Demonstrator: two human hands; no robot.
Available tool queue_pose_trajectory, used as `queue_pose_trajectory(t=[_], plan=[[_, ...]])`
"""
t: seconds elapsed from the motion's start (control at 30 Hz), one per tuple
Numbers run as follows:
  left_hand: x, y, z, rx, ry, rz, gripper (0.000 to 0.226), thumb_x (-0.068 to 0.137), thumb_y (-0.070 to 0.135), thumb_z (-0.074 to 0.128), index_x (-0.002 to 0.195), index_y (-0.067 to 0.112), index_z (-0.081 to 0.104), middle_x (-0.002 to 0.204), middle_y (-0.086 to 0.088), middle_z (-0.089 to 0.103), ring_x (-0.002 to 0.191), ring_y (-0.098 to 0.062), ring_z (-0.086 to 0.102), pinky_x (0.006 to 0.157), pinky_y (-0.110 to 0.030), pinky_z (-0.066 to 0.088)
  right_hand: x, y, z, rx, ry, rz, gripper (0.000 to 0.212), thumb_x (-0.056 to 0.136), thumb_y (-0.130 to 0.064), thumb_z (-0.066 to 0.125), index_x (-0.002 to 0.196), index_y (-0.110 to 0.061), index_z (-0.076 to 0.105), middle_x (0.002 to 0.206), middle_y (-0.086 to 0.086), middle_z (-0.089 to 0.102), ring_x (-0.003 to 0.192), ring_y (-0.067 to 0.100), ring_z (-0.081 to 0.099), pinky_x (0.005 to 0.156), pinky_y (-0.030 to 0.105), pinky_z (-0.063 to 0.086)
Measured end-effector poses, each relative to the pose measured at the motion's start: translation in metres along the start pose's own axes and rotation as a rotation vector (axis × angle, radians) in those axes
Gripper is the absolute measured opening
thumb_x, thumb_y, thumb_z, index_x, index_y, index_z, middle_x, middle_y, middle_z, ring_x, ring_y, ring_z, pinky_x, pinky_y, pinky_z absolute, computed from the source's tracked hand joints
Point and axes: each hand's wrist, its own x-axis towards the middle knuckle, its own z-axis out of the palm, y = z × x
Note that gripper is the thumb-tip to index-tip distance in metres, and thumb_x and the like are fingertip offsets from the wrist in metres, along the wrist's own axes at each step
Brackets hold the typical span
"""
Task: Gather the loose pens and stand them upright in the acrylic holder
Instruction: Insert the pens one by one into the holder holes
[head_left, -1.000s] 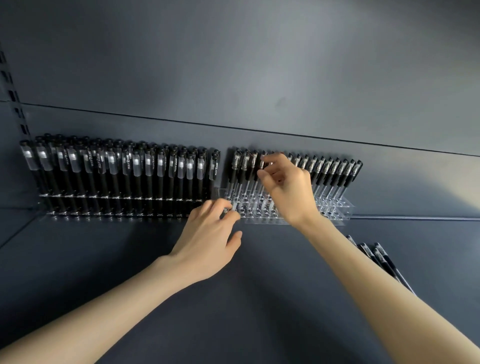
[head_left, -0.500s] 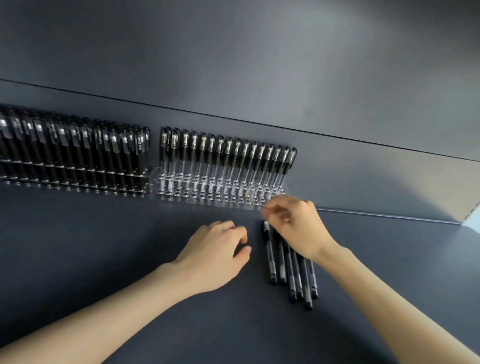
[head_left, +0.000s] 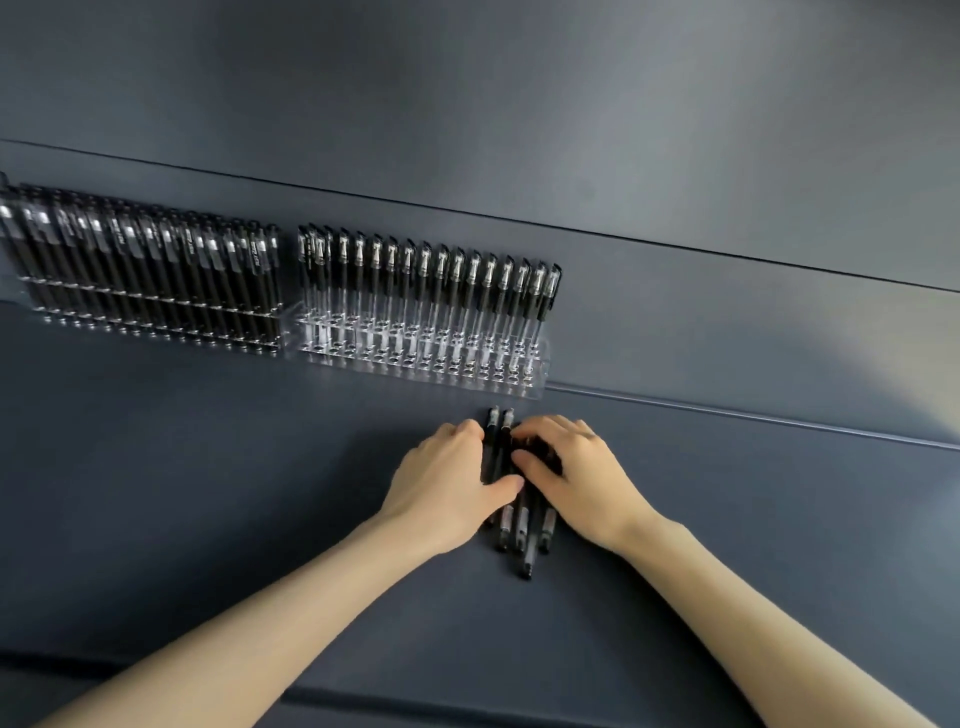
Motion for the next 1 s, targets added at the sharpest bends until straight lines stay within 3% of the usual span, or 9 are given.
queue_pose_trajectory(t=[0.13, 0.23, 0.4, 0.53, 0.63, 0.8, 0.87, 1.0], plan=[[0.015, 0.002, -0.004, -0.041, -0.057, -0.081, 0.028, 0.082, 0.037, 0.065, 0.086, 0.012, 0.052, 0.081, -0.001, 0.058, 0.076, -0.023, 0.059, 0.063, -0.032, 0.044, 0.001, 0.0, -0.001, 0.057, -0.007, 0.046, 0.026, 0.093, -0.026, 0.057, 0.117, -0.017, 0.059, 0.111, -0.002, 0.061, 0.101, 0.017, 0.05, 0.084, 0.022, 0.036], [0.022, -0.001, -0.006, -0.076, -0.061, -0.092, 0.027, 0.085, 0.03, 0.064, 0.076, 0.008, 0.051, 0.072, -0.005, 0.058, 0.07, -0.025, 0.059, 0.056, -0.03, 0.036, 0.001, 0.002, -0.003, 0.081, -0.02, 0.067, 0.028, 0.093, -0.026, 0.057, 0.119, -0.016, 0.058, 0.114, -0.001, 0.06, 0.103, 0.018, 0.051, 0.087, 0.023, 0.037], [0.011, -0.008, -0.01, -0.219, 0.012, -0.015, 0.032, 0.097, 0.029, 0.048, 0.077, 0.005, 0.054, 0.071, -0.008, 0.061, 0.054, -0.016, 0.049, 0.053, -0.029, 0.034, -0.001, 0.0, -0.006, 0.111, -0.002, 0.089, 0.03, 0.093, -0.03, 0.057, 0.121, -0.018, 0.057, 0.116, -0.003, 0.061, 0.108, 0.018, 0.05, 0.096, 0.032, 0.038], [-0.011, -0.011, -0.018, -0.624, -0.048, 0.049, 0.024, 0.098, 0.028, 0.043, 0.096, 0.008, 0.056, 0.065, 0.003, 0.059, 0.052, -0.011, 0.049, 0.056, -0.028, 0.043, 0.003, -0.023, -0.01, 0.59, 0.081, 0.158, 0.035, 0.092, -0.026, 0.059, 0.124, -0.014, 0.052, 0.118, -0.005, 0.064, 0.107, 0.004, 0.06, 0.094, 0.022, 0.047], [-0.017, -0.017, -0.027, -0.764, -0.045, 0.104, 0.024, 0.097, 0.028, 0.045, 0.099, 0.005, 0.054, 0.062, 0.001, 0.057, 0.049, -0.014, 0.045, 0.052, -0.028, 0.04, 0.013, -0.045, -0.013, 0.795, 0.144, 0.177, 0.024, 0.089, -0.024, 0.064, 0.11, -0.014, 0.056, 0.096, 0.002, 0.071, 0.089, 0.009, 0.067, 0.081, 0.018, 0.05], [-0.004, -0.043, -0.046, -0.926, 0.018, 0.066, 0.021, 0.097, 0.023, 0.048, 0.1, 0.009, 0.063, 0.062, 0.004, 0.06, 0.054, -0.012, 0.049, 0.05, -0.026, 0.041, 0.046, -0.075, -0.012, 0.97, 0.255, 0.16, 0.011, 0.086, -0.014, 0.067, 0.086, -0.012, 0.056, 0.075, 0.001, 0.059, 0.075, 0.017, 0.059, 0.086, 0.038, 0.053], [0.004, -0.058, -0.055, -0.948, 0.035, 0.052, 0.021, 0.098, 0.02, 0.048, 0.1, 0.008, 0.064, 0.064, 0.004, 0.062, 0.057, -0.012, 0.052, 0.05, -0.026, 0.043, 0.063, -0.085, -0.006, 0.998, 0.27, 0.148, 0.011, 0.088, -0.007, 0.064, 0.094, -0.009, 0.055, 0.075, 0.002, 0.058, 0.072, 0.016, 0.061, 0.085, 0.039, 0.054], [0.023, -0.092, -0.074, -0.901, 0.072, 0.067, 0.013, 0.094, 0.017, 0.055, 0.091, 0.007, 0.063, 0.069, 0.001, 0.064, 0.056, -0.011, 0.056, 0.047, -0.026, 0.044, 0.094, -0.109, 0.01, 1.047, 0.322, 0.141, 0.031, 0.089, -0.008, 0.063, 0.114, -0.017, 0.047, 0.076, 0.002, 0.058, 0.064, 0.01, 0.063, 0.077, 0.027, 0.056]])
